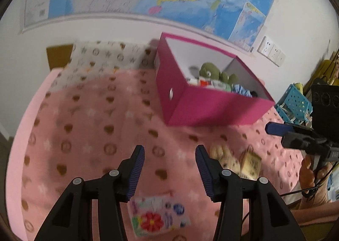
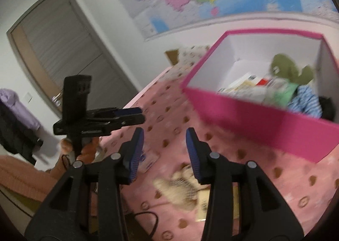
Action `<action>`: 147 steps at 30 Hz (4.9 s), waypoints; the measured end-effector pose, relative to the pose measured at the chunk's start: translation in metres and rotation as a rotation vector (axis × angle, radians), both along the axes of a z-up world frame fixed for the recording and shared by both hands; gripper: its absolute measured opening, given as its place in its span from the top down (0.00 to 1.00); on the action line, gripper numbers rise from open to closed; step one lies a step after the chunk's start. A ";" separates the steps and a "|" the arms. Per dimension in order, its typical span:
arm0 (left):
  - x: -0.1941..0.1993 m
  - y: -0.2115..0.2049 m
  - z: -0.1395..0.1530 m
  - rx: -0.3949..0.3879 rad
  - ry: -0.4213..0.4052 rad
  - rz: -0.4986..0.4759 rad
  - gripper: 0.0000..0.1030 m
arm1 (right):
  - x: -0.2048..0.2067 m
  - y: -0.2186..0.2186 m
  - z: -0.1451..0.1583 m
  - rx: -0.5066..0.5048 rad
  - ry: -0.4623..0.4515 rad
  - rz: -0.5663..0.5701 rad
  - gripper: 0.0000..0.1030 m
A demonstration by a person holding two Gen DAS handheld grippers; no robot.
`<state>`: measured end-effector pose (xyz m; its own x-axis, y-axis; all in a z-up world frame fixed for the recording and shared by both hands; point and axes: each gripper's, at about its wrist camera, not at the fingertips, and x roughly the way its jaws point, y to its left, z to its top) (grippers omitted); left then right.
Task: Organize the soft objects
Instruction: 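Grasp the pink floral tissue pack with the right gripper and lift it, then carry the floral tissue pack into the pink box and open the right gripper, then move the right gripper down toward the beige teddy bear on the bed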
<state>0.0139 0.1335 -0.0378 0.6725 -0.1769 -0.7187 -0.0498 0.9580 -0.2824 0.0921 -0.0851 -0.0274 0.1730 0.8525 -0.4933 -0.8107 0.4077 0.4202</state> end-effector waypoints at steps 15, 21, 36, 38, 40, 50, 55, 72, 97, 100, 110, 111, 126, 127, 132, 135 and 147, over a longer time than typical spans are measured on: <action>-0.046 0.021 -0.041 -0.064 0.123 0.052 0.51 | -0.034 0.082 -0.057 -0.147 0.074 0.196 0.58; -0.055 0.017 -0.052 -0.097 0.140 0.028 0.53 | -0.030 0.111 -0.076 -0.246 0.072 0.207 0.58; -0.039 0.010 -0.055 -0.165 0.113 -0.035 0.66 | -0.006 0.119 -0.089 -0.292 0.103 0.129 0.58; -0.033 0.006 -0.053 -0.167 0.102 -0.045 0.66 | -0.002 0.116 -0.086 -0.280 0.103 0.112 0.58; -0.027 0.001 -0.050 -0.162 0.092 -0.058 0.66 | 0.002 0.110 -0.080 -0.263 0.094 0.089 0.58; -0.001 -0.019 -0.017 -0.122 0.009 -0.133 0.66 | 0.010 0.072 -0.047 -0.176 0.047 -0.011 0.58; 0.011 -0.032 0.010 -0.089 -0.052 -0.177 0.66 | 0.012 0.052 -0.028 -0.129 0.016 -0.052 0.58; 0.039 -0.062 0.051 -0.021 -0.138 -0.249 0.66 | 0.020 0.006 0.013 -0.035 -0.045 -0.158 0.58; 0.082 -0.078 0.073 0.031 -0.175 -0.274 0.66 | 0.051 -0.011 0.029 -0.007 -0.062 -0.235 0.58; 0.086 -0.078 0.072 0.034 -0.174 -0.271 0.66 | 0.054 -0.011 0.030 -0.010 -0.064 -0.241 0.58; 0.107 -0.067 0.066 0.031 -0.158 -0.228 0.66 | 0.077 -0.001 0.030 -0.010 -0.042 -0.252 0.58; 0.109 -0.066 0.064 0.031 -0.154 -0.223 0.66 | 0.080 0.001 0.030 -0.010 -0.037 -0.252 0.58; 0.135 -0.047 0.033 0.037 -0.052 -0.128 0.66 | 0.113 0.024 0.007 -0.034 0.065 -0.238 0.58; 0.133 -0.048 0.033 0.050 -0.059 -0.121 0.66 | 0.113 0.025 0.006 -0.036 0.066 -0.239 0.58; 0.115 -0.047 0.043 0.053 -0.111 -0.123 0.65 | 0.105 0.015 0.006 -0.028 0.051 -0.256 0.58; 0.097 -0.049 0.052 0.042 -0.157 -0.149 0.63 | 0.093 0.005 0.010 -0.013 0.030 -0.237 0.58; 0.035 -0.068 0.032 -0.059 -0.128 -0.254 0.57 | 0.037 -0.016 0.004 -0.055 -0.030 -0.148 0.58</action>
